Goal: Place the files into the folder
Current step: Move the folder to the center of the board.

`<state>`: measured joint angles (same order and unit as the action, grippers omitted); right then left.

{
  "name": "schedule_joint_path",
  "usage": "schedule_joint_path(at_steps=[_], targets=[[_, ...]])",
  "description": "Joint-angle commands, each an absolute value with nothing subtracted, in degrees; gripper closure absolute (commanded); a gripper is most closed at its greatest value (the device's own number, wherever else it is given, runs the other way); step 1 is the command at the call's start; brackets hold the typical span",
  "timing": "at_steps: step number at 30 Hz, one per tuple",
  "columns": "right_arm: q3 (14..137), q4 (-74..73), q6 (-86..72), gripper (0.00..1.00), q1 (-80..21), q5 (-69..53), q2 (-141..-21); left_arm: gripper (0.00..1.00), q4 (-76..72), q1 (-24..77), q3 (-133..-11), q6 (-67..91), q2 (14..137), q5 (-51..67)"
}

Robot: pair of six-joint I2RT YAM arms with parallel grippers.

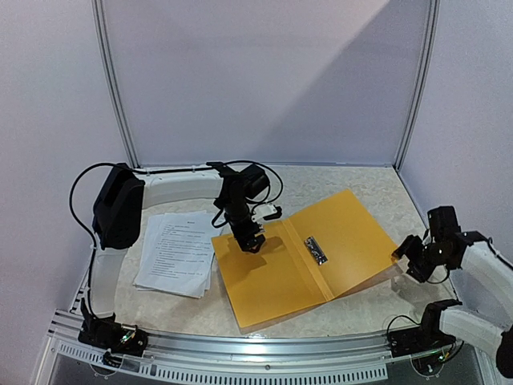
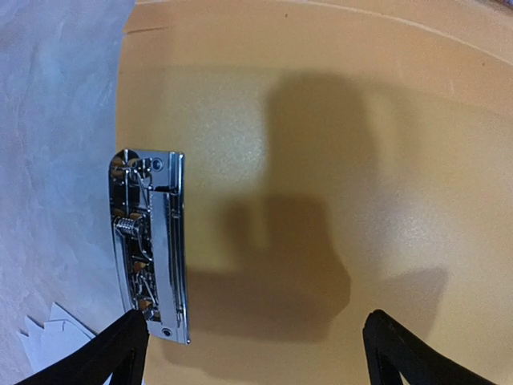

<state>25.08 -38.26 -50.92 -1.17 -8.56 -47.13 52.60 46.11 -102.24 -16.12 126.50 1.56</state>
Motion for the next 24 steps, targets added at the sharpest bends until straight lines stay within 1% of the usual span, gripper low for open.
schedule_joint_path(at_steps=[1,4,7,8,10,13,14,15,17,20,24], targets=[[38.09,-43.56,-38.36,0.26,-1.23,-2.31,-54.47,0.05,52.45,47.45,-104.15,-18.22,126.51,-2.58],[45.52,-46.18,-32.91,0.25,-1.29,-0.37,-59.32,0.04,51.59,48.75,-104.82,-19.65,125.43,-2.81],[49.78,-45.77,-31.00,0.24,-1.89,-0.95,-62.22,0.04,50.55,50.08,-106.44,-20.76,125.66,-1.38],[51.20,-45.38,-30.82,0.26,-2.76,-0.82,-63.51,0.04,50.68,50.50,-107.49,-20.89,126.22,-0.77],[54.65,-44.52,-29.80,0.29,-6.69,0.75,-65.46,0.04,51.91,50.79,-109.84,-20.24,127.75,1.57],[61.02,-42.99,-25.83,0.30,-15.53,3.01,-69.22,0.04,54.26,50.43,-112.66,-18.51,129.41,3.23],[62.72,-41.78,-23.60,0.30,-18.08,1.30,-70.44,0.04,54.58,50.14,-112.97,-18.40,129.35,3.35],[64.12,-41.19,-22.12,0.30,-19.39,-3.29,-72.85,0.04,54.77,49.76,-112.90,-18.36,129.00,3.30],[65.69,-39.23,-20.73,0.30,-20.74,-8.99,-76.92,0.04,55.50,48.57,-112.36,-18.21,127.77,3.24],[66.98,-37.85,-21.45,0.31,-22.14,-10.68,-84.37,0.04,57.58,45.41,-111.18,-16.98,125.12,2.88],[67.21,-34.13,-23.26,0.32,-23.85,-13.27,-92.25,0.04,60.85,38.41,-106.90,-14.28,120.03,3.69]])
